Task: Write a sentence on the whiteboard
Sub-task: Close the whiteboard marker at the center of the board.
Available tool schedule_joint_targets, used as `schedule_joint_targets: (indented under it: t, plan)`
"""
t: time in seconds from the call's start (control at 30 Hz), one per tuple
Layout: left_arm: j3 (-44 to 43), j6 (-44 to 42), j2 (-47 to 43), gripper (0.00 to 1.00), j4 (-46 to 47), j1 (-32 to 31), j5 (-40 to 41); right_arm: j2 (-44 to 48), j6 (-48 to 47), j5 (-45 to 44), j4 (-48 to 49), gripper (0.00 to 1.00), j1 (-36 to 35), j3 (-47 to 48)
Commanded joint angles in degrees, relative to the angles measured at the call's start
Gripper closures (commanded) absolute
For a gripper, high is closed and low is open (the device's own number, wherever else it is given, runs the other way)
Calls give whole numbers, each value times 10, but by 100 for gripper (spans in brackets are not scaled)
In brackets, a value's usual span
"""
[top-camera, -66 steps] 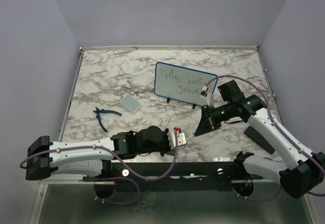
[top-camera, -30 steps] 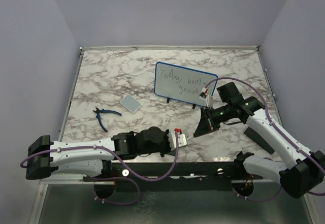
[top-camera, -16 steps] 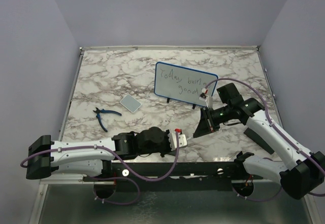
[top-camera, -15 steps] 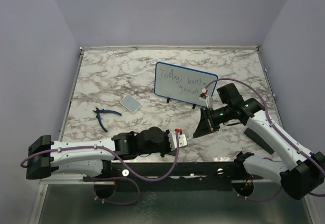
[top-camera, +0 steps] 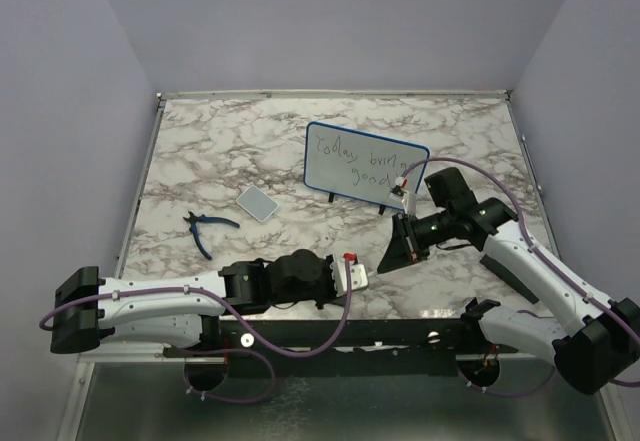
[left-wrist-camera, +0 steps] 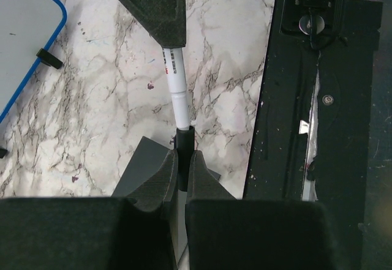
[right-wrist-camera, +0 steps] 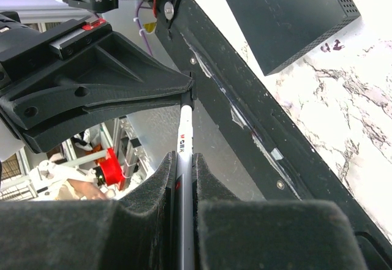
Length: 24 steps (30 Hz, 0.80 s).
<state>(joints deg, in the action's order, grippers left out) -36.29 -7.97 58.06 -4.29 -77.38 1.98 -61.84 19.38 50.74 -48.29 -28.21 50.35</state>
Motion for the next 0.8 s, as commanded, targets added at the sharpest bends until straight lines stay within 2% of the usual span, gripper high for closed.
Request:
schedule_joint_targets:
  t: [0.0,0.27,0.63,0.77]
  plan:
    - [-8,5,-8,100,12,-3,-13,7,18,18,41,99,-8,-17]
    - [-15,6,-2,100,21,-3,-3,2,25,18,55,99,-20,-26]
    - [-18,19,2,100,35,-3,8,-2,81,8,127,99,-59,-53]
    - [-16,36,7,100,41,-4,13,3,99,-21,142,99,-72,-57]
